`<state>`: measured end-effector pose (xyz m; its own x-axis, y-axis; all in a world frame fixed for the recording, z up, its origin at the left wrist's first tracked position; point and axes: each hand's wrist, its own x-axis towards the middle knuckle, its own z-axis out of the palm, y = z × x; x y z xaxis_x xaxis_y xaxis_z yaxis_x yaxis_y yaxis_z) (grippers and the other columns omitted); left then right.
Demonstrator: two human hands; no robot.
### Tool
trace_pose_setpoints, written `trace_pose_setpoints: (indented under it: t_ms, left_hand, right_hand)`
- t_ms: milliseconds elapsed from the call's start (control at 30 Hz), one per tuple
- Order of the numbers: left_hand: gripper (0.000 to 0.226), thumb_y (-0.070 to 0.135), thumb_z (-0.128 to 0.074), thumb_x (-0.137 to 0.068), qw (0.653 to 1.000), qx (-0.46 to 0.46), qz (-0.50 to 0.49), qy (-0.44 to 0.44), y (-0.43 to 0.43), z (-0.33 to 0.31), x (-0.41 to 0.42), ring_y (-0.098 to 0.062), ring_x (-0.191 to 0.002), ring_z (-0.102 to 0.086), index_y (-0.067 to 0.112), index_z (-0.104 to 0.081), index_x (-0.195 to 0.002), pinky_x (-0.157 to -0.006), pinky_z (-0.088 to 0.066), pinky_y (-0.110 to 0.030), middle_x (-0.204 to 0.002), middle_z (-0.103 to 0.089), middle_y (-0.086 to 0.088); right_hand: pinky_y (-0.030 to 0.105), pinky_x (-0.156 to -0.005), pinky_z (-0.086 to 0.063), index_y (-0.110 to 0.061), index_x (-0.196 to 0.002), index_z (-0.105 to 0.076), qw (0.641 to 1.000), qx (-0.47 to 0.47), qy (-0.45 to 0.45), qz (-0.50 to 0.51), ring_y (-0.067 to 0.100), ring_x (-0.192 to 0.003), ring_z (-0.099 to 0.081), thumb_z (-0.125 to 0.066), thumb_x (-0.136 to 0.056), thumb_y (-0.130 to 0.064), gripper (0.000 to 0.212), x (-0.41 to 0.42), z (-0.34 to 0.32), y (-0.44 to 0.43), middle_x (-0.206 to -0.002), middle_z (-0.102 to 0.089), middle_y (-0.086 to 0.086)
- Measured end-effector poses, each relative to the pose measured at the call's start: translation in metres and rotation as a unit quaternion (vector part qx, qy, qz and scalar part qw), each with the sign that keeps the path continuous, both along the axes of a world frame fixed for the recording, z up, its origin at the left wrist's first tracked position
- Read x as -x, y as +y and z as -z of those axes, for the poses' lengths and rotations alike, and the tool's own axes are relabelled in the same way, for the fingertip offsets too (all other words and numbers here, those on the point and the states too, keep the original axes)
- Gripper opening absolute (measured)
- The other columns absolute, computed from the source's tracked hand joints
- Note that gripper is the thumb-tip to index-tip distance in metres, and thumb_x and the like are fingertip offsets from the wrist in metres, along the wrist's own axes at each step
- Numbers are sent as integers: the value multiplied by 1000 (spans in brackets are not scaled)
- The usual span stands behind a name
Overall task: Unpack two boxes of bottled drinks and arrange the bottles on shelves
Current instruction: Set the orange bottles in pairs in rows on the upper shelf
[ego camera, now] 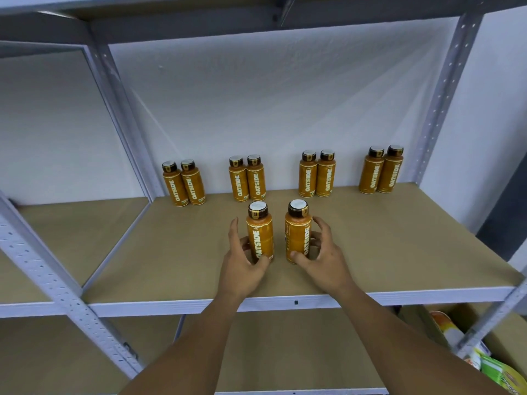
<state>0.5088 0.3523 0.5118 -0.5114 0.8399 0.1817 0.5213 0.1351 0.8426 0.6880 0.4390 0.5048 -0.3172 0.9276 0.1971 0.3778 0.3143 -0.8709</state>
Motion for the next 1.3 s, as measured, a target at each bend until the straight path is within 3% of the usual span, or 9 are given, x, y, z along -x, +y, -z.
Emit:
trace_pose_setpoints:
  t_ms: [133,467,733,1100,1300]
  left_hand:
    - [111,29,-78,-89,1000,6,2,1,-1,-2,-1,-21,-131,-58,44,6,-159,-108,-50,-43,-150,-54,-1]
    - [114,37,-84,-84,1000,2,1,10,2,1,1,-16,-121,-62,43,1,-159,-102,-53,-38,-143,-60,1]
    - [112,44,-83,-82,1000,7,16,9,1,1,1,-3,-107,-59,42,-4,-160,-91,-49,-23,-142,-61,4]
    - [109,45,-81,-84,999,20,38,-5,1,-3,2,-16,-124,-60,41,-4,-160,-97,-50,-30,-149,-55,2]
    - [107,42,-83,-84,996,-7,88,1,2,-24,9,-17,-130,-54,47,-6,-159,-102,-53,-38,-154,-46,4]
  right_hand:
    - [36,-106,-48,-44,-156,-12,1000,7,-15,-15,20,-133,-56,-79,-86,-33,97,0,2,1,-151,-53,0]
    - [34,-101,-51,-40,-156,-18,1000,-3,-11,-10,16,-124,-57,-83,-82,-42,99,2,0,0,-149,-52,0]
    - [29,-95,-51,-38,-157,-17,1000,-4,-25,1,13,-114,-63,-85,-80,-41,103,3,-1,0,-144,-58,0]
    - [24,-88,-49,-38,-158,-16,999,2,-31,-7,8,-103,-59,-87,-77,-44,107,4,-4,-2,-143,-58,2]
    - [35,-95,-52,-45,-156,-15,1000,0,-6,-23,14,-117,-58,-84,-77,-51,105,2,-20,0,-146,-53,1]
